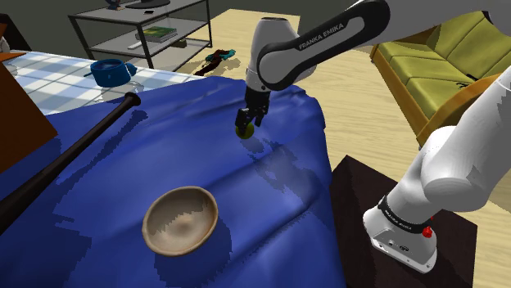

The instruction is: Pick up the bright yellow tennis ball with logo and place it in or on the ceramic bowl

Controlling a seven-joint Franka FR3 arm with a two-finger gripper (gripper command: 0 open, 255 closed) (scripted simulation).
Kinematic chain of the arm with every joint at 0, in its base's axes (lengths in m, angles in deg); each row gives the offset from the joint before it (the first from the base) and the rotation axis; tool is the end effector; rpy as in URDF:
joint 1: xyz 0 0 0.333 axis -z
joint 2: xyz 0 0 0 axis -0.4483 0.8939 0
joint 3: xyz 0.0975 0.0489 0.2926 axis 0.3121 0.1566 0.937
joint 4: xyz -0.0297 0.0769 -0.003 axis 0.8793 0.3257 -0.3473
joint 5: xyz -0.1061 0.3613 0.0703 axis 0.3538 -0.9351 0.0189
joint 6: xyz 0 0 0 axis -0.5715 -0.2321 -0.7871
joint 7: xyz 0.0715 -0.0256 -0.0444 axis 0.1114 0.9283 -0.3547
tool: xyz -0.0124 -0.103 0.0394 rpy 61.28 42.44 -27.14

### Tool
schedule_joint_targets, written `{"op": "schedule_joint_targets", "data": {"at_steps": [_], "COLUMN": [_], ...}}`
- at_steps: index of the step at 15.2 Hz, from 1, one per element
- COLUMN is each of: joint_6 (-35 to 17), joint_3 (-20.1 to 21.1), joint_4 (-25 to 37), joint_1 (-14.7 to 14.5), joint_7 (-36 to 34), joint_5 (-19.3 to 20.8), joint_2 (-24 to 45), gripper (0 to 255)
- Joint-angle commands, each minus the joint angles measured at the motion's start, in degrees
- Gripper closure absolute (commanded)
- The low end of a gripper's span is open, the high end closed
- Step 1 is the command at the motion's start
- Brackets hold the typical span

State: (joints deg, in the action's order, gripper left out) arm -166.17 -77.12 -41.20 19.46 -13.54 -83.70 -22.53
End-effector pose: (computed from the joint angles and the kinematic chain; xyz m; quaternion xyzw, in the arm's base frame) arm 0.4969 0.1298 0.3792 -0.9947 -0.0581 -0.0320 0.0782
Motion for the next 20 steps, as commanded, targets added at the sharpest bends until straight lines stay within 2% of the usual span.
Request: {"op": "schedule_joint_targets", "data": {"at_steps": [1,2,3,12,20], "joint_6": [0.0,0.0,0.0,0.0,6.1], "joint_3": [0.0,0.0,0.0,0.0,-0.2], "joint_4": [0.0,0.0,0.0,0.0,3.2], "joint_1": [0.0,0.0,0.0,0.0,0.2], "joint_7": [0.0,0.0,0.0,0.0,-0.9], "joint_5": [0.0,0.0,0.0,0.0,0.5], "joint_2": [0.0,0.0,0.0,0.0,-3.0], "gripper": [0,0,255,255,255]}}
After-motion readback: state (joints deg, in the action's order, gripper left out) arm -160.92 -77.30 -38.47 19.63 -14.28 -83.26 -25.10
